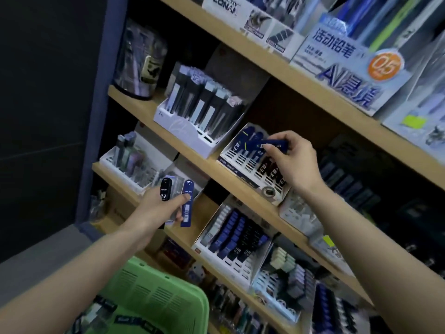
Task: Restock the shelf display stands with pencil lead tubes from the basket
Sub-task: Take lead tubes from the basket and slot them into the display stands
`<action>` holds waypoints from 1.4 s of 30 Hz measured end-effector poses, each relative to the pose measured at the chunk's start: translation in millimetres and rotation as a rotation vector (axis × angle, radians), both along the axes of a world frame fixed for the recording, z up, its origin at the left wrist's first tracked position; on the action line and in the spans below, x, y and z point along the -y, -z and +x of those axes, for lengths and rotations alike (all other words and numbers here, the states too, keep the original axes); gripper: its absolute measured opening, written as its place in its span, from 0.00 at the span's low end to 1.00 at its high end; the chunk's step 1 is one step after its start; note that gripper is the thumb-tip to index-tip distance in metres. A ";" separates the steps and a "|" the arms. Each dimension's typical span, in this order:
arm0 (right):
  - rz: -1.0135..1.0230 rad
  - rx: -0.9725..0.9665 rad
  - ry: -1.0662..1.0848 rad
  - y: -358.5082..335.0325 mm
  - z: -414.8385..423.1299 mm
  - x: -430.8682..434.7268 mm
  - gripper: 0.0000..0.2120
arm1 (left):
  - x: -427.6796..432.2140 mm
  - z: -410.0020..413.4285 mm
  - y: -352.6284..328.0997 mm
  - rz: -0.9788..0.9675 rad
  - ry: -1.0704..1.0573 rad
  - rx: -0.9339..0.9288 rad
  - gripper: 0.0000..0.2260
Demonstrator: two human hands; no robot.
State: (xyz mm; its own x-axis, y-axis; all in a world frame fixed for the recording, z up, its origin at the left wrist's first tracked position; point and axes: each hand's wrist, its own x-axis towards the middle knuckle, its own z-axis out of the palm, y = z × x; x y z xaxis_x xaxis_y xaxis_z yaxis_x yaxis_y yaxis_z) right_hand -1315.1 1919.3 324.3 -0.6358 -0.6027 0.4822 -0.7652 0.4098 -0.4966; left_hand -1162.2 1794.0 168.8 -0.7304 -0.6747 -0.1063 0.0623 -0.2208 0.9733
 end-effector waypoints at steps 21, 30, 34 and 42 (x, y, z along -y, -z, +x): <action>0.529 -0.223 0.020 -20.9 -29.9 31.3 0.06 | 16.1 -25.6 13.4 0.075 0.035 -0.070 0.03; 0.289 -0.079 -0.017 -19.8 -40.6 34.5 0.09 | 15.2 -35.9 17.0 0.099 0.050 -0.054 0.10; 0.377 -0.133 0.040 -9.3 -54.4 35.7 0.02 | 16.5 -36.7 17.0 0.111 0.040 -0.047 0.09; 0.352 -0.115 0.125 -6.3 -67.5 35.2 0.03 | 16.0 -36.5 15.1 0.136 0.042 -0.049 0.07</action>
